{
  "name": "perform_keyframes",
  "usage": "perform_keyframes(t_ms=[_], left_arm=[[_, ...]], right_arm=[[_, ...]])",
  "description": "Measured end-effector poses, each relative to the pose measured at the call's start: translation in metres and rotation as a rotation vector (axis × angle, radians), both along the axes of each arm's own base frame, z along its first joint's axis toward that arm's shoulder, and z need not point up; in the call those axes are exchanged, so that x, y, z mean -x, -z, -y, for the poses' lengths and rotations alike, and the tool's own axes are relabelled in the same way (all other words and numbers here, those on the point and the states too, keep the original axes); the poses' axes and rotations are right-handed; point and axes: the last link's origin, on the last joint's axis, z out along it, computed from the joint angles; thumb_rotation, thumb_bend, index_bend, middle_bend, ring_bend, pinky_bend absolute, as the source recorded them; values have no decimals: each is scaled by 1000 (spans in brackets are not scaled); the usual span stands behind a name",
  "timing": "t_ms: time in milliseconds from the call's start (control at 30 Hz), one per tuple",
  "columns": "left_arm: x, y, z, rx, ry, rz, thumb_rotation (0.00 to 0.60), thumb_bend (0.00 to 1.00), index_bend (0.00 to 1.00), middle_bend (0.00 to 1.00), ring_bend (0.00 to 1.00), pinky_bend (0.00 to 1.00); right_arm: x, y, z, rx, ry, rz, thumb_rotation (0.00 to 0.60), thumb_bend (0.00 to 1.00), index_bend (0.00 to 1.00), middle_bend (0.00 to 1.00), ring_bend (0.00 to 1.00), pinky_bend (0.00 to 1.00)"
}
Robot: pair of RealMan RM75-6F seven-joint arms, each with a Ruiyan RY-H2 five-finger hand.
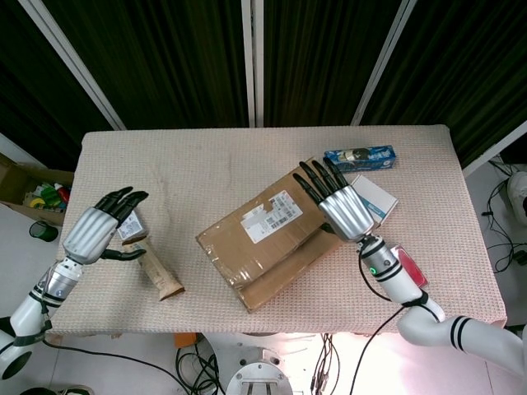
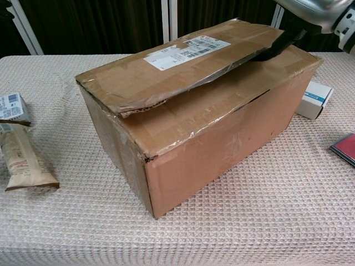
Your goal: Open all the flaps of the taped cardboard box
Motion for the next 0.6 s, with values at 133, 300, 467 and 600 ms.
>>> perform_keyframes(t_ms=[133,300,467,600], left_arm=[[1,-2,0,-4,-3,-2,0,37,65,99,54,162],[2,-3,-1,-14,-4,-5,0,37,65,99,54,162],[3,-4,-2,-17,-9,-3,0,37,65,99,54,162],[6,-6,-5,-22,-21,2,0,37,65,99,53,162]], right_arm=[[-18,-4,8,26,-43,25,600,80,0,0,0,0],[-44,-10,25,62,-71,17,600,121,0,0,0,0],[-73,-9,43,109,-93,-44,600,143,0,0,0,0],[-98,-1,58,138,-90,-73,600,143,0,0,0,0]])
